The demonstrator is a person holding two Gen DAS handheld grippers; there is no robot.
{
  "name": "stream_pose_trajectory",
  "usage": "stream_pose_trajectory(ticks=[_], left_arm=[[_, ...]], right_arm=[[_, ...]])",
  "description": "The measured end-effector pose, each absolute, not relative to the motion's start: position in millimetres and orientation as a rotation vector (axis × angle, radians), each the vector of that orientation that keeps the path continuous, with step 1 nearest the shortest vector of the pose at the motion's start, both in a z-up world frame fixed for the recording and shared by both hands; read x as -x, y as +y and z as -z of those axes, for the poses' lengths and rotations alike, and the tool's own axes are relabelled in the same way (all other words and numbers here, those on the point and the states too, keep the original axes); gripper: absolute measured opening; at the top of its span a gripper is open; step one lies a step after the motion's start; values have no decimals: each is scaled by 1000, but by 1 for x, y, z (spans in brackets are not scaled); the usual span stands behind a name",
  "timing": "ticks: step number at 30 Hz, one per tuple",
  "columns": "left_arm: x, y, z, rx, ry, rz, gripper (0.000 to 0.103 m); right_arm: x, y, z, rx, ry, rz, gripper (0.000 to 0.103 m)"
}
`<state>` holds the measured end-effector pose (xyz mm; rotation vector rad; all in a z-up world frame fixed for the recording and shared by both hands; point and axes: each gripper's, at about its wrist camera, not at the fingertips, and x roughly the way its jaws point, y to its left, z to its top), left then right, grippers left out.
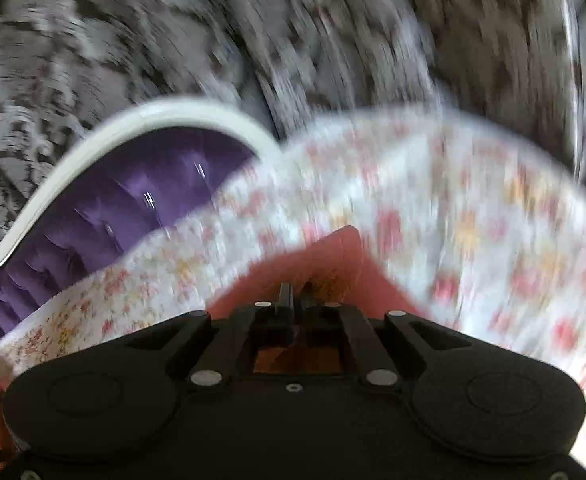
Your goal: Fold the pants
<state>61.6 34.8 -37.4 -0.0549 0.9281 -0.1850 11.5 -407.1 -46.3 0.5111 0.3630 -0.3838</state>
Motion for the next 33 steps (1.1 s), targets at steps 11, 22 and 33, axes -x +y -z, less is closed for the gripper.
stream_pose_trajectory(ticks=[11,22,33], left_arm=[[-51,28,71,-18,1049,224,5],[-28,38,54,-91,1045,320,5],[-65,138,25,-6,953,60,5]], right_arm=[[-22,-424,96,-535,620,460,19],[3,-395,53,-416,505,521,59],[-57,-230,25,-75,505,-98,58]])
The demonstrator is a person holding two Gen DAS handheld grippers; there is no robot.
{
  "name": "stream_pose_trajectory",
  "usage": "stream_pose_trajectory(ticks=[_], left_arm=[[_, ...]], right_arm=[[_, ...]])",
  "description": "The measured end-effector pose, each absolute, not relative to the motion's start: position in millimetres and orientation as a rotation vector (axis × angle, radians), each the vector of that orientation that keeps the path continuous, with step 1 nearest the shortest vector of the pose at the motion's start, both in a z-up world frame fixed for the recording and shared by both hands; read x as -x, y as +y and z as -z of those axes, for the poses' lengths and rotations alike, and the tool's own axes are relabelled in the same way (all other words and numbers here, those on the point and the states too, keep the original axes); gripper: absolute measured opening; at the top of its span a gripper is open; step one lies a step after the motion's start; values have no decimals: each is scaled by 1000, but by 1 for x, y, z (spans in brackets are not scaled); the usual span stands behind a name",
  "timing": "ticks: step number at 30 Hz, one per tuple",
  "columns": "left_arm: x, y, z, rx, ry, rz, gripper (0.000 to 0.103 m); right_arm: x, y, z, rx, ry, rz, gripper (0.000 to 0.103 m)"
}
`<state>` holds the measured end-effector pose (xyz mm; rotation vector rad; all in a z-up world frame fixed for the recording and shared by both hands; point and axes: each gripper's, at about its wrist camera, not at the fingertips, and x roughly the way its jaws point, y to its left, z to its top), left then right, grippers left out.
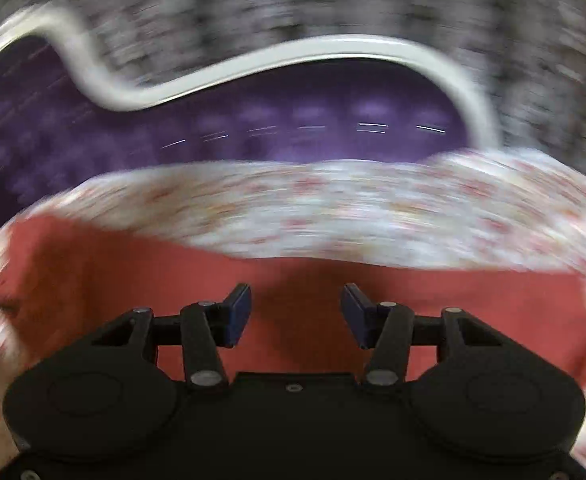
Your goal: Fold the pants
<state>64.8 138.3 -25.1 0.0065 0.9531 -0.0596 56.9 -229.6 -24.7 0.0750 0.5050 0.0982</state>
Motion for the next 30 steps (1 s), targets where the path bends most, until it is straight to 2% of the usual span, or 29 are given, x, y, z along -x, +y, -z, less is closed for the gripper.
stream_pose_trajectory(ticks=[10,19,21,23,25,28,30], left_arm=[[-125,230,56,67,1035,-157,5],[-132,254,71,134,1064,-121,5],[-134,256,72,132,1064,-117,5],[-135,256,72,135,1064,-116,5],[-132,257,70,136,1062,-111,5],[-132,257,69,133,1063,-111,5],[-131,257,67,128,1064,-114,5]], right_arm=[[-86,-18,47,402,428,-555,54],[-91,62,96,764,320,-610,52],[-96,72,108,834,303,-584,47],[-99,78,115,879,284,-564,35],[-99,80,116,890,267,-558,28],[-101,82,120,926,239,-548,22],[-101,86,123,964,221,-538,22]])
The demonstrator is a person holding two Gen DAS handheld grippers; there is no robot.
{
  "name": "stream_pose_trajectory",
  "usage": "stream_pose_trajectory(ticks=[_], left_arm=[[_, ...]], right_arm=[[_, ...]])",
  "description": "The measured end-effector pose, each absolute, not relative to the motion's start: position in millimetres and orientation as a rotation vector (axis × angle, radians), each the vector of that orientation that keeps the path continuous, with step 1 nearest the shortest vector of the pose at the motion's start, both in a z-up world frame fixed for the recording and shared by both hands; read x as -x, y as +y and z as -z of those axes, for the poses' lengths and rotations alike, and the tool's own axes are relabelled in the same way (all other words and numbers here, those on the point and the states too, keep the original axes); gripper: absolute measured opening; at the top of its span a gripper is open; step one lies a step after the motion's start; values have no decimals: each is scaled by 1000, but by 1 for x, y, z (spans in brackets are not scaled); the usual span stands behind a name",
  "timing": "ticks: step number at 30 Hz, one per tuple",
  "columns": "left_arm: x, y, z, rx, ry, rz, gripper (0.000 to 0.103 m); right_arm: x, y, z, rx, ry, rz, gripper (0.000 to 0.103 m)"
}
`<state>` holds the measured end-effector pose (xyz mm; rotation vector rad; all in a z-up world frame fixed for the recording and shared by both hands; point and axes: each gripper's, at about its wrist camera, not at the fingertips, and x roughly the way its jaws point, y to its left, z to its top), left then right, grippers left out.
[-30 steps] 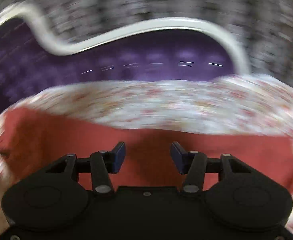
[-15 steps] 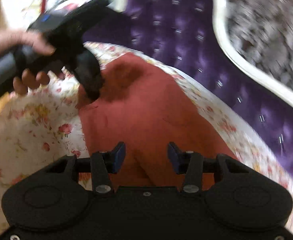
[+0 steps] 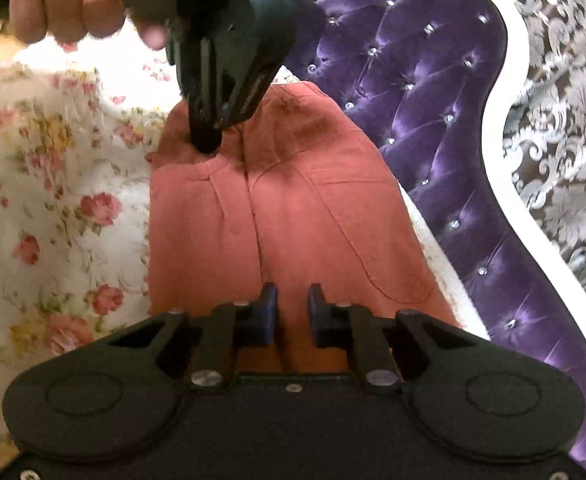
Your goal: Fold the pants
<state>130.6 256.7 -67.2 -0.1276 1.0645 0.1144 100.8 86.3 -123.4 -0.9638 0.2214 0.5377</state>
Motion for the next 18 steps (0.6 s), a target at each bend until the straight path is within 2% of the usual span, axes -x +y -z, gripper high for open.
stream_pose_trajectory(ticks=[2,4,12,18], left_arm=[[-129,256,64,122,1061,-122,5],[-126,257,60,116,1054,-128,5],[-103,261,8,72,907,-155,5],[-117,246,-3,40,869,-137,5]], right_arm=[[-99,87,125,970,206,-536,20],[-101,86,120,930,225,-552,9],[-99,52,51,433,367,-725,9],[-93,79,93,571,477,-785,9]])
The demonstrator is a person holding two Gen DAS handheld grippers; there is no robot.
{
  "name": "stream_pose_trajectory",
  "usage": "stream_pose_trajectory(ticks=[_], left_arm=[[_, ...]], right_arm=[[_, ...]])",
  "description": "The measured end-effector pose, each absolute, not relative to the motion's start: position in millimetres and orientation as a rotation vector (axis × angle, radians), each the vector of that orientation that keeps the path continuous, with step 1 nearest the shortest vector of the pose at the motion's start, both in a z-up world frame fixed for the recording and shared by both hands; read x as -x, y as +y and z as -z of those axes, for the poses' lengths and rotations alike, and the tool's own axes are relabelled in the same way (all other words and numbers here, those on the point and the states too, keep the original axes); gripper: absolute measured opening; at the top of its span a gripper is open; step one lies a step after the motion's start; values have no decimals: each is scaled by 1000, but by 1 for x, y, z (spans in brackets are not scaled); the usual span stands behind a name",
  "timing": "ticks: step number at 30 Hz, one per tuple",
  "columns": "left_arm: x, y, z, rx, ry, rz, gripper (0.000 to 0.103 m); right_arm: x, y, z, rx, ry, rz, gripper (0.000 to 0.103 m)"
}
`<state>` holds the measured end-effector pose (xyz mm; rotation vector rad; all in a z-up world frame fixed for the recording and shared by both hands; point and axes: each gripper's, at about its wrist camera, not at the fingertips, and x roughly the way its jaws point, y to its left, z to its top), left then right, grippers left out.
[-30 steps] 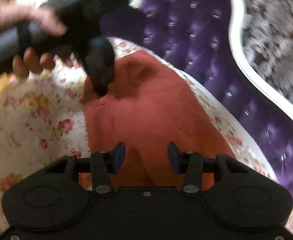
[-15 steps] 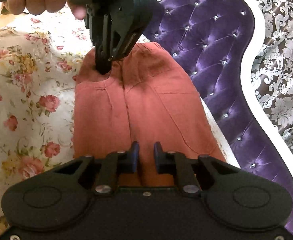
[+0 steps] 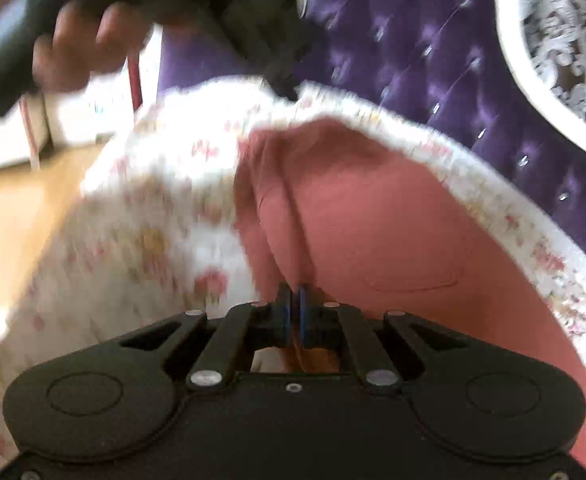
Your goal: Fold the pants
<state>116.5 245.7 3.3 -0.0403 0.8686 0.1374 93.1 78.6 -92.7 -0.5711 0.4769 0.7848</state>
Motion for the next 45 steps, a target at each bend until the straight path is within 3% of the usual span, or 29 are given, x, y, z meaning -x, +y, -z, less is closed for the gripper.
stream_pose_trajectory(ticks=[8,12,13,14,16,19,27,28,29,38,45], left_arm=[[-142,204,63,-47,1012,-36,5],[-129,205,71,-76,975,-49,6],[-126,205,70,-86,975,-51,6],[-124,204,70,-93,975,-53,6],[-122,204,70,-111,974,-60,6],[-116,197,70,-139,966,-72,6],[-120,197,69,-163,976,-73,5],[-120,197,68,-166,977,-72,4],[-120,197,65,-166,976,-72,4],[-150,182,17,-100,862,-51,4],[-184,149,27,-94,875,8,5]], right_arm=[[-101,69,88,514,502,-792,11],[-101,26,58,431,472,-765,14],[-107,13,50,402,465,-736,24],[-115,1,44,372,462,-703,42],[-134,-31,31,284,447,-608,59],[-169,-67,26,188,476,-499,61],[-217,-77,58,69,653,-611,57],[-216,-74,59,71,645,-617,28],[-212,-71,59,76,634,-613,13],[-116,-25,72,536,335,-566,13],[-92,3,112,833,247,-517,12]])
